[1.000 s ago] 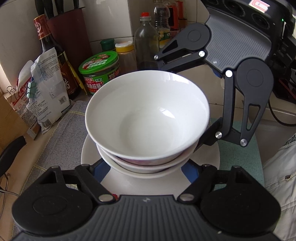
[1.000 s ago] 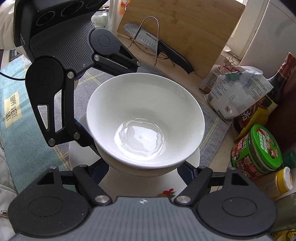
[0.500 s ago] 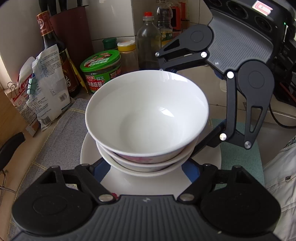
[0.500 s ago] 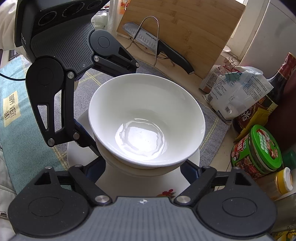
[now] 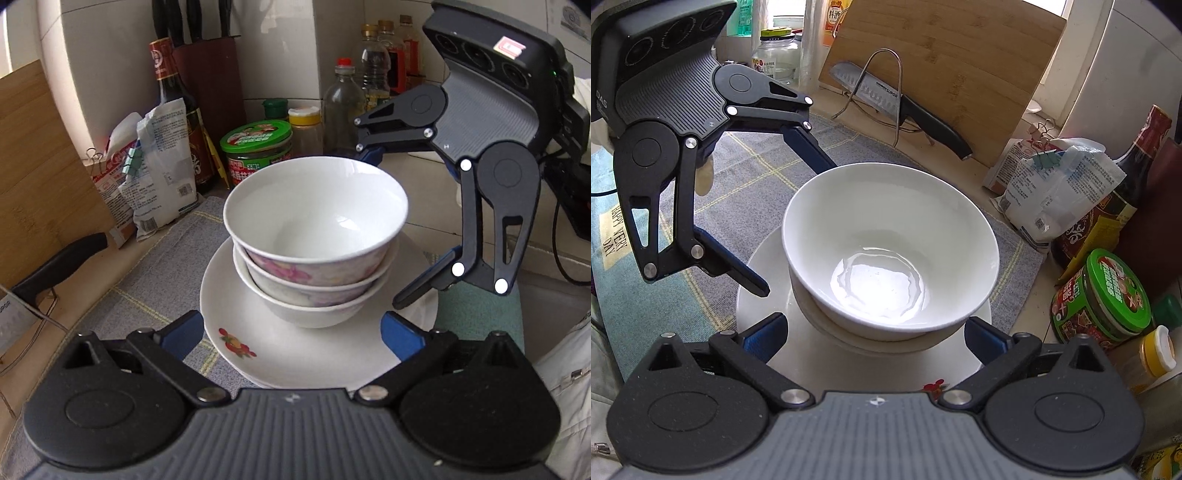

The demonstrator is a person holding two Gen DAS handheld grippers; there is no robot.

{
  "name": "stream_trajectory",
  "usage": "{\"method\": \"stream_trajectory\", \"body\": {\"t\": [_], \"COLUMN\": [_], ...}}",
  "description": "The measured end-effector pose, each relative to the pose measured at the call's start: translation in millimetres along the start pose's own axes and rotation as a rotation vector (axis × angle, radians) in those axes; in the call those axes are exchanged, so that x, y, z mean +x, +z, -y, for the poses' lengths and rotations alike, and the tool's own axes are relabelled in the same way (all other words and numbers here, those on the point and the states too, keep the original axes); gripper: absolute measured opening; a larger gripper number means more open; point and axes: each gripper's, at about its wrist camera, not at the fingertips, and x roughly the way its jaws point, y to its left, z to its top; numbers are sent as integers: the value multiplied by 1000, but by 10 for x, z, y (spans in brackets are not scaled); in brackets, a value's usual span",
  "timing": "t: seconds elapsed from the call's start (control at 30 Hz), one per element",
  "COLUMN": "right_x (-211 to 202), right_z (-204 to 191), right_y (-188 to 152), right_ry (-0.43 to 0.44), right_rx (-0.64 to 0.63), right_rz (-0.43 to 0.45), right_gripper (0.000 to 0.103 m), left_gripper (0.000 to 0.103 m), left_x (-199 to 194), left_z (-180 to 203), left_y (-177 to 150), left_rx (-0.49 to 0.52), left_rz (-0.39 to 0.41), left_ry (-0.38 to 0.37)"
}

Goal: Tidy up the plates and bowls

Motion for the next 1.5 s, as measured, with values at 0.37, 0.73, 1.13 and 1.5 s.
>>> {"method": "stream_trajectory", "body": {"t": [0.37, 0.73, 1.13, 1.5], "right_x": [-77, -430, -841, -920], "right_z": [-250, -1008, -1510, -1600], "right_y": [-35, -77, 3, 121], "right_ry": [-180, -490, -559, -569], "right_rx": [260, 765, 883, 862], "right_rz": [-31, -114, -32, -7], "right_gripper": [103, 103, 103, 103], "left_gripper": [102, 102, 102, 102], "left_x": [-352, -965, -1396, -1490], "left_z": [166, 345, 502, 505], "left_y": [-250, -308, -360, -358], "left_rx": [-207, -421, -440, -465], "left_rz": [149, 97, 51, 26], "left_ry": [139, 245, 285, 349]}}
